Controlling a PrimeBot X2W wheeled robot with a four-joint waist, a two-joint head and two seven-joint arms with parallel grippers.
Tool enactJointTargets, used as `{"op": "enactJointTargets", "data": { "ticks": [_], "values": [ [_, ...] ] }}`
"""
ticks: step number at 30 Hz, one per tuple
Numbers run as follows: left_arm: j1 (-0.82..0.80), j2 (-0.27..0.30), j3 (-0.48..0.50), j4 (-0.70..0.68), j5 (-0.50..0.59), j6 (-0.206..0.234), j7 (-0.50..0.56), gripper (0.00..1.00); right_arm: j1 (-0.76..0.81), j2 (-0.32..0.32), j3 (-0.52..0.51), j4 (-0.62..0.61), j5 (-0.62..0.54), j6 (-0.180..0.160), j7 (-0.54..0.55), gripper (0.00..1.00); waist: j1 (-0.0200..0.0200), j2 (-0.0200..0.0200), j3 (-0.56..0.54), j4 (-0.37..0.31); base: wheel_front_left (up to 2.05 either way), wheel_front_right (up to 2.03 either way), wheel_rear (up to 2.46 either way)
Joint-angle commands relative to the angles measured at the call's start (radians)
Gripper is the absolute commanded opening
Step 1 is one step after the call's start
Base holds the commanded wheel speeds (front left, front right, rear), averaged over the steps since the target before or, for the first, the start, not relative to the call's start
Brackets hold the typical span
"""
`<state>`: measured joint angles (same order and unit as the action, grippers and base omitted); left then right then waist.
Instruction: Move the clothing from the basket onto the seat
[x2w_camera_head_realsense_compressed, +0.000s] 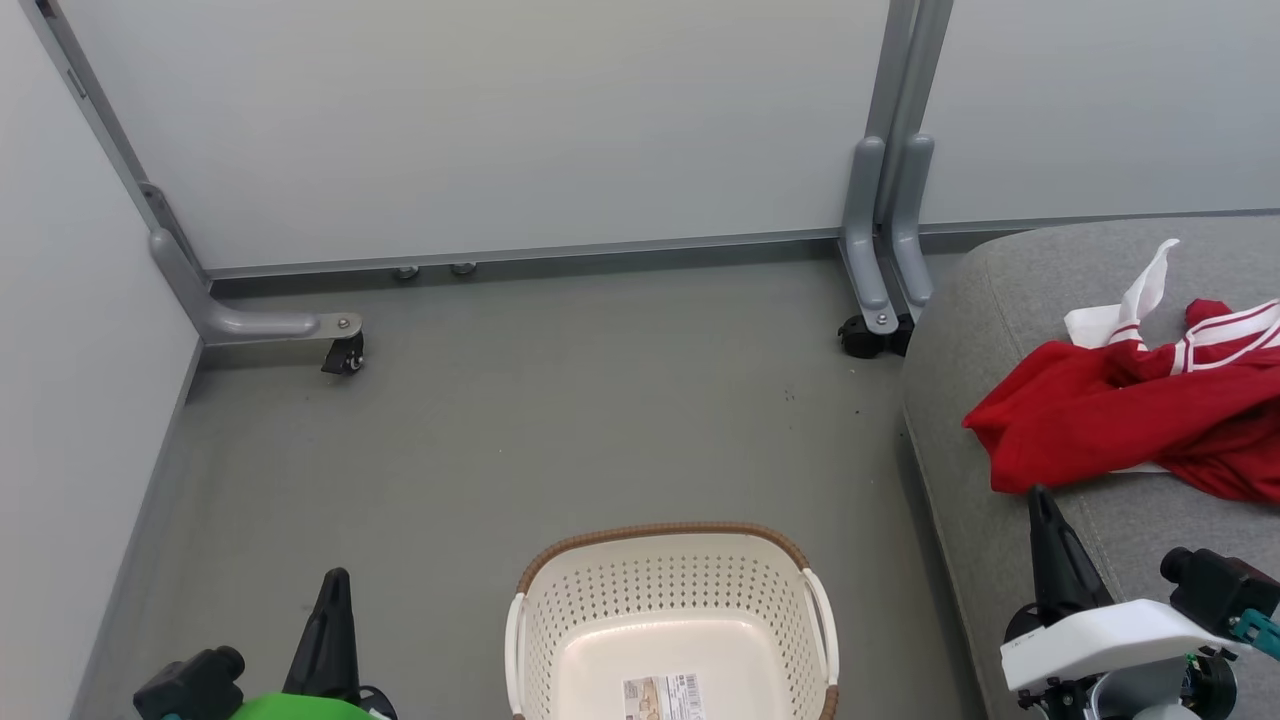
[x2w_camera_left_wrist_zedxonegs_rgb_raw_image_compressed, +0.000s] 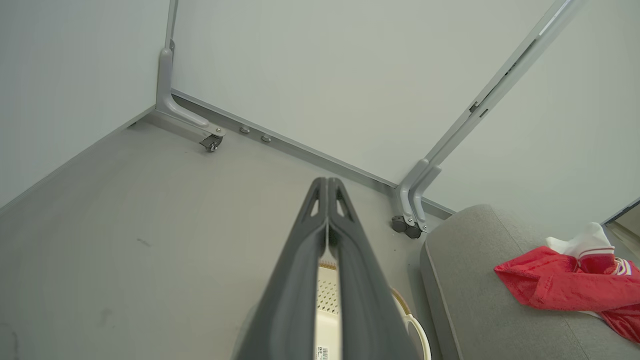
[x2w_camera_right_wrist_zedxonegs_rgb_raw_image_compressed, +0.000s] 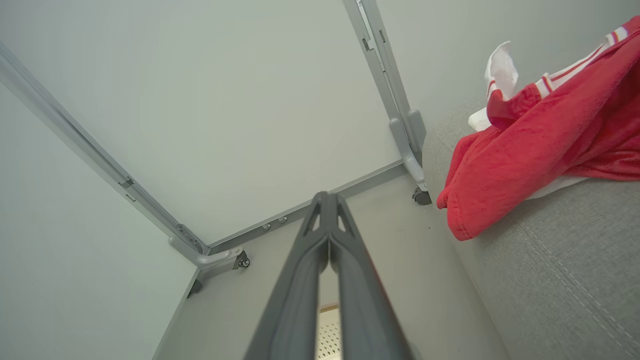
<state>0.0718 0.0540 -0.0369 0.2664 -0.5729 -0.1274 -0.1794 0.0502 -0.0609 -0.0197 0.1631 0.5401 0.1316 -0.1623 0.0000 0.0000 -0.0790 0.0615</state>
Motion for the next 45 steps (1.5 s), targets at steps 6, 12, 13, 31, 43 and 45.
{"op": "enactJointTargets", "data": {
  "ticks": [6, 12, 13, 31, 43, 45],
  "values": [
    [-0.049, 0.013, 0.014, -0.013, -0.122, -0.001, 0.027, 0.0, -0.044, -0.003, -0.013, -0.002, 0.121, 0.0, 0.029, 0.0, 0.0, 0.0, 0.005, -0.004, 0.0, 0.0, 0.0],
    [-0.062, 0.015, 0.022, -0.016, -0.209, -0.002, 0.047, 0.0, -0.056, -0.002, -0.02, 0.005, 0.207, 0.0, 0.051, 0.0, 0.0, 0.0, 0.01, -0.007, 0.0, 0.0, 0.0],
    [-0.064, 0.016, 0.023, -0.016, -0.222, -0.002, 0.05, 0.0, -0.058, -0.001, -0.021, 0.006, 0.219, 0.0, 0.054, 0.0, 0.0, 0.0, 0.011, -0.008, 0.0, 0.0, 0.0],
    [-0.096, 0.019, 0.048, -0.02, -0.447, -0.003, 0.107, 0.0, -0.088, 0.002, -0.042, 0.026, 0.446, -0.001, 0.114, 0.0, 0.0, 0.0, 0.025, -0.018, 0.0, 0.0, 0.0],
    [-0.116, 0.019, 0.063, -0.022, -0.58, -0.003, 0.141, 0.0, -0.105, 0.003, -0.053, 0.037, 0.579, 0.0, 0.149, 0.0, 0.0, 0.0, 0.034, -0.026, 0.0, 0.0, 0.0],
    [-0.119, 0.019, 0.065, -0.022, -0.599, -0.003, 0.147, 0.0, -0.107, 0.003, -0.055, 0.039, 0.6, 0.0, 0.155, 0.0, 0.0, 0.0, 0.036, -0.027, 0.0, 0.0, 0.0]
  ]
}}
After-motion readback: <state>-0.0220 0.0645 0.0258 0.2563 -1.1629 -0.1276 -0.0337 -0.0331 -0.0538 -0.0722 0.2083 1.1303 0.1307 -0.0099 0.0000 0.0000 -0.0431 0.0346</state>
